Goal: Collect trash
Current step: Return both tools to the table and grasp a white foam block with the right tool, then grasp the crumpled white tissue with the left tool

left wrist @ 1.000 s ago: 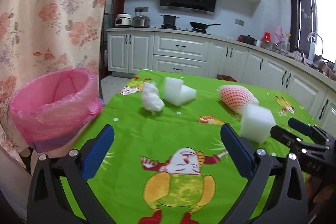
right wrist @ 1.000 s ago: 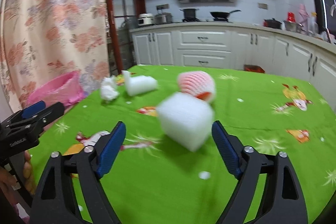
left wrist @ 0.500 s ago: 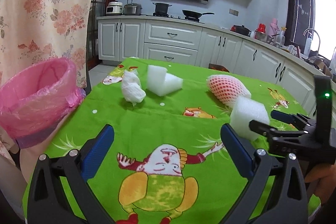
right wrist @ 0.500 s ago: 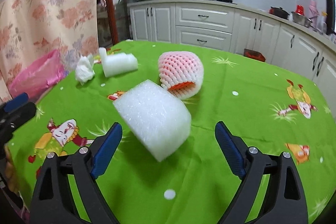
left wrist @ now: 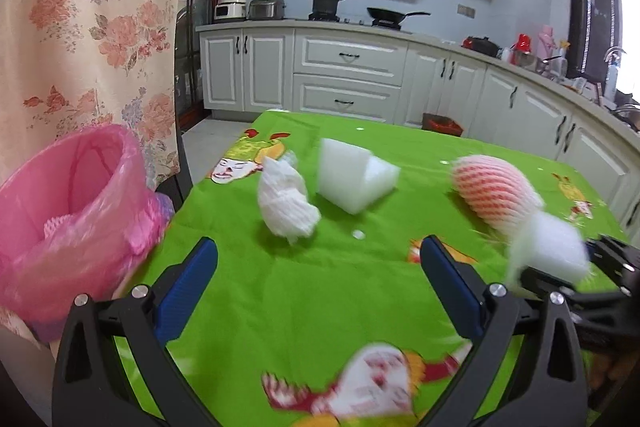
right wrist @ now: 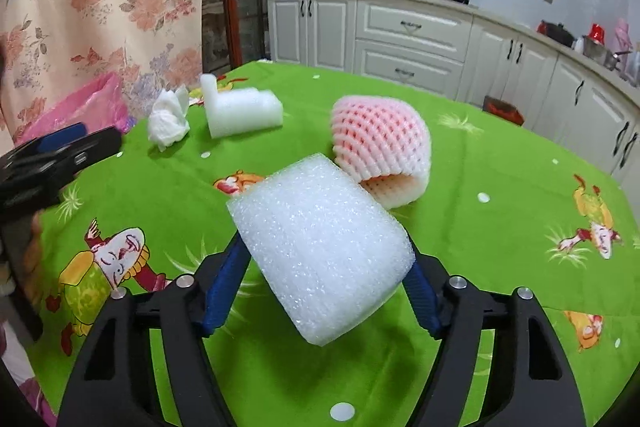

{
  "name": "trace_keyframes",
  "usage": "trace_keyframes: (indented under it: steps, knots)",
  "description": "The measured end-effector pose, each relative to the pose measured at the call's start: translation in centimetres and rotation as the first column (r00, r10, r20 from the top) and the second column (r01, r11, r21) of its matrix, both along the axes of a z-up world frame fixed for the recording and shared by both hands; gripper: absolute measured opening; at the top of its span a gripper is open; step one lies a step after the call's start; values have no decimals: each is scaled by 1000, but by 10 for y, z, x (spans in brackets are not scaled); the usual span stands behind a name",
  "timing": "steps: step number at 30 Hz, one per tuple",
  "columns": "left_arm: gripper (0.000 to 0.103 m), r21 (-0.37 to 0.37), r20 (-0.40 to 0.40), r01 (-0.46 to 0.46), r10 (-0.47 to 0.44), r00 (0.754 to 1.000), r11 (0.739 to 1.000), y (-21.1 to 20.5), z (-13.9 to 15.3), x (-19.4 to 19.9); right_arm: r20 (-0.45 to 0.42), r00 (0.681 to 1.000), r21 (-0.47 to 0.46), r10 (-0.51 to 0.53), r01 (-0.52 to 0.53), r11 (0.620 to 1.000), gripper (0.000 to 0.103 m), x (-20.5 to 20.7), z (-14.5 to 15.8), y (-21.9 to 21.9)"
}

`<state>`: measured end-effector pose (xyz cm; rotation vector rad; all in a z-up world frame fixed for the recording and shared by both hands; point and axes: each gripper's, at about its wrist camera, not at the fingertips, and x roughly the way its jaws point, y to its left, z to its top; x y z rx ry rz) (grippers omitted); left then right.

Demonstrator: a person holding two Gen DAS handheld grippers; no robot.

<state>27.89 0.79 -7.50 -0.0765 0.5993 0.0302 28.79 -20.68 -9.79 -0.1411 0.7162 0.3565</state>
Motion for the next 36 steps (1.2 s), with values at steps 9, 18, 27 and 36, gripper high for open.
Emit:
trace_keyframes:
  steps: [9, 18, 27, 36]
  knots:
    - [88, 7, -134, -44, 44, 990, 999, 21, -21, 83, -9, 999, 70, -42, 43, 997, 67, 3, 2, -15]
    - [45, 24, -210, -76, 80, 974, 997, 30, -34, 116, -4, 999, 85, -47, 47, 995, 68, 3, 4, -16]
    - [22, 32, -182, -32, 38, 983, 999, 16, -32, 95, 9, 998, 81, -64, 63, 995, 68, 1, 4, -20]
    - [22, 8, -143, 15, -13, 990, 1000, -2, -29, 36, 38, 996, 56, -81, 79, 995, 68, -4, 7, -17]
